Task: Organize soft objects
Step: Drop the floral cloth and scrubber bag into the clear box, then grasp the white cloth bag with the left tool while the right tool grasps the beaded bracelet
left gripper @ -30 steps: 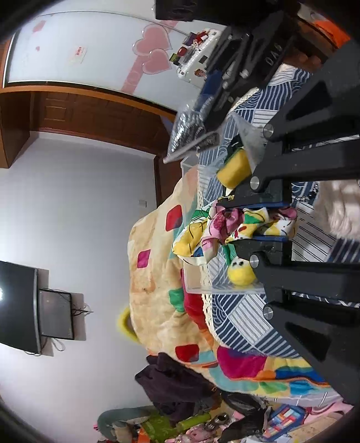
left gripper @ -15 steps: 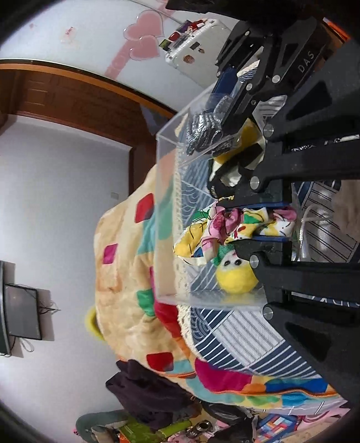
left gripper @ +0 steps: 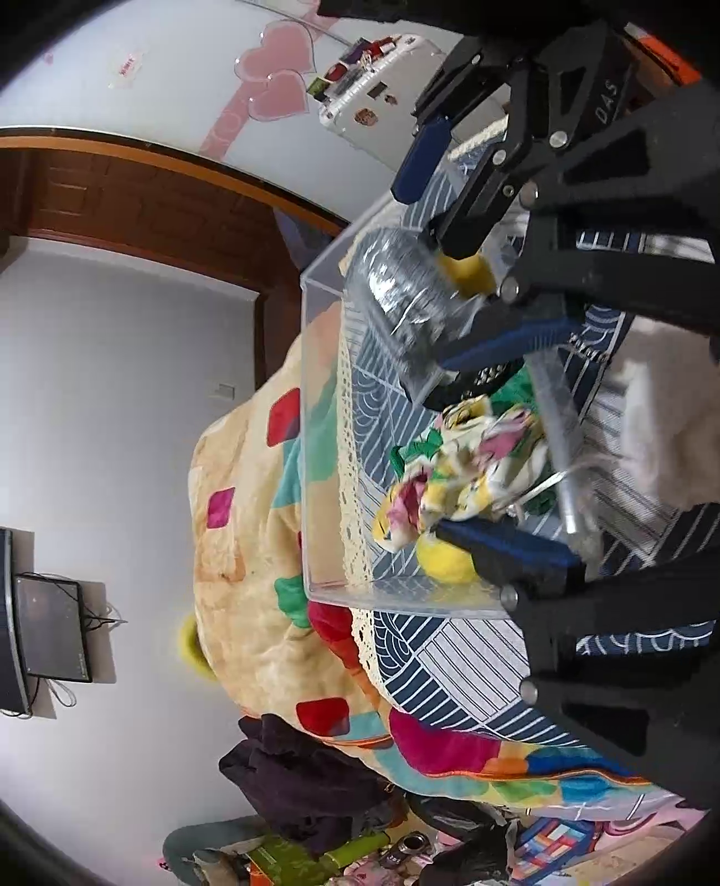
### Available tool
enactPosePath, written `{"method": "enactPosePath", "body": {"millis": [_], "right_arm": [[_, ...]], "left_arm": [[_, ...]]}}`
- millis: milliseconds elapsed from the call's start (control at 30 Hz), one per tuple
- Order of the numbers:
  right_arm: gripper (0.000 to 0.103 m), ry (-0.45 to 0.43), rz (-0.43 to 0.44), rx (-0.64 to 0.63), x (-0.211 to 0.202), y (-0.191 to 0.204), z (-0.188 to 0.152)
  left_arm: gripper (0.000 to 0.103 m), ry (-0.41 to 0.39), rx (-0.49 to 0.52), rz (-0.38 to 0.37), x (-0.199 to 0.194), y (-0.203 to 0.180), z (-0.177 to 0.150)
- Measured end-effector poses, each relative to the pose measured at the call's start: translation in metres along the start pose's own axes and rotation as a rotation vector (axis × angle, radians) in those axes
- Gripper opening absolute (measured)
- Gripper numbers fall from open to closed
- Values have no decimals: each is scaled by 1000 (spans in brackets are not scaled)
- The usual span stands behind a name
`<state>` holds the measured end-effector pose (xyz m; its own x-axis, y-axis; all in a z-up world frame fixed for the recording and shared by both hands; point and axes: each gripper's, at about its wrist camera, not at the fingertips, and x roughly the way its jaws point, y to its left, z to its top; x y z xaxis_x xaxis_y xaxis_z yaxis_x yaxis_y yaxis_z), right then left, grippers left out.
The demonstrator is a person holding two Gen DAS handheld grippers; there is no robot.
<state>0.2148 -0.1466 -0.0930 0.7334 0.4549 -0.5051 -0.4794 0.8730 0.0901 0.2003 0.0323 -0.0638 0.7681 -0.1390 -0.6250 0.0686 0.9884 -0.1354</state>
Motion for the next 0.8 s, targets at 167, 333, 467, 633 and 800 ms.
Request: {"method": "enactPosePath", "body": {"millis": [167, 333, 467, 633, 800], "right_arm": [[70, -23, 12, 0, -15, -1, -4], [72, -46, 27, -13, -31, 3, -12], [72, -34, 49, -12, -34, 7, -20], [72, 15, 86, -44, -28, 17, -36], [72, 102, 119, -53, -7, 24, -51]], "left_arm": [[68, -48, 12, 5, -24, -5, -7], [73, -72, 12, -7, -43, -6, -16], [75, -57, 6, -26, -50, -5, -27], [75, -11, 17, -23, -48, -5, -46], [75, 54, 33, -19, -36, -4, -67]]}}
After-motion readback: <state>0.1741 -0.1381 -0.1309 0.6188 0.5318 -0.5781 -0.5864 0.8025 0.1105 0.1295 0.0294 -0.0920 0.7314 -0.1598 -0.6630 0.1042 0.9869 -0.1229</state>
